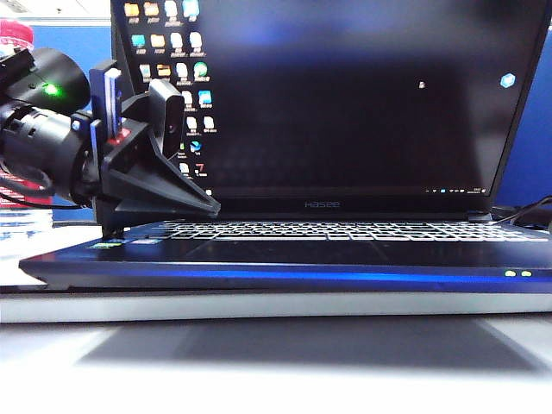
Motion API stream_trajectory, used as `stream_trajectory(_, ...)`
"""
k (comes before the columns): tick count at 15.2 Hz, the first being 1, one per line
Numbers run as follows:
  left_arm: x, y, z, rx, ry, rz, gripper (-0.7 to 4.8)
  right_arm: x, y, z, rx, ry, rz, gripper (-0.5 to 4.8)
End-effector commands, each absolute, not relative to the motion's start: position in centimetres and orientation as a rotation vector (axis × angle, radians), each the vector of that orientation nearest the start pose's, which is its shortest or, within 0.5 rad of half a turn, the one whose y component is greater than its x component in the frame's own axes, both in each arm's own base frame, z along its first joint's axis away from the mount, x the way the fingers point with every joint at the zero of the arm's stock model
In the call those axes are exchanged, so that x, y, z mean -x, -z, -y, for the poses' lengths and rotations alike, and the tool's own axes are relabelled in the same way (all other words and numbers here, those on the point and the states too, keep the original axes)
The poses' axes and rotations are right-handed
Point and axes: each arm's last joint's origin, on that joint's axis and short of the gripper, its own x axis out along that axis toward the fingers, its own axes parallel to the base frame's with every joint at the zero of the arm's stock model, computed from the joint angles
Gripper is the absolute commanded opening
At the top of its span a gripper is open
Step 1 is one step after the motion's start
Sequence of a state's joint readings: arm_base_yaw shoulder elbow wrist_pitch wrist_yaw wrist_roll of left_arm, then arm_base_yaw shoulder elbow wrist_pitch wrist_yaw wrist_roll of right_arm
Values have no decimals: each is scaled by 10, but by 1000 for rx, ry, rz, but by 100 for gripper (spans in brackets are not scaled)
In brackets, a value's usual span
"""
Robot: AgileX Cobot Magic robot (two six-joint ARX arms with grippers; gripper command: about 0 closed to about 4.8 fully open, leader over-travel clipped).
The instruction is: Close the lid of the black laptop.
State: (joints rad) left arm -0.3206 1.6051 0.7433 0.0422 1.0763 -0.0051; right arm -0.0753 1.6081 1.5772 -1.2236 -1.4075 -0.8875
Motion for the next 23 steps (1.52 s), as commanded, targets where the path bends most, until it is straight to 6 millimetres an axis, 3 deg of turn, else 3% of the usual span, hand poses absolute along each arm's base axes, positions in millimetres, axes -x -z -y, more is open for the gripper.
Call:
stream_trajectory(1, -270, -161, 114, 317, 1268, -817, -5, -300, -353, -6, -184, -1401, -374, -6)
stream_trajectory(12, -260, -179, 115, 471, 1617, -765, -5, -300, -353, -6, -189, -1401, -378, -6)
stream_trajectory(23, -250, -184, 114, 593, 1806, -787, -5, -299, -353, -7, -197, -1404, -381, -6)
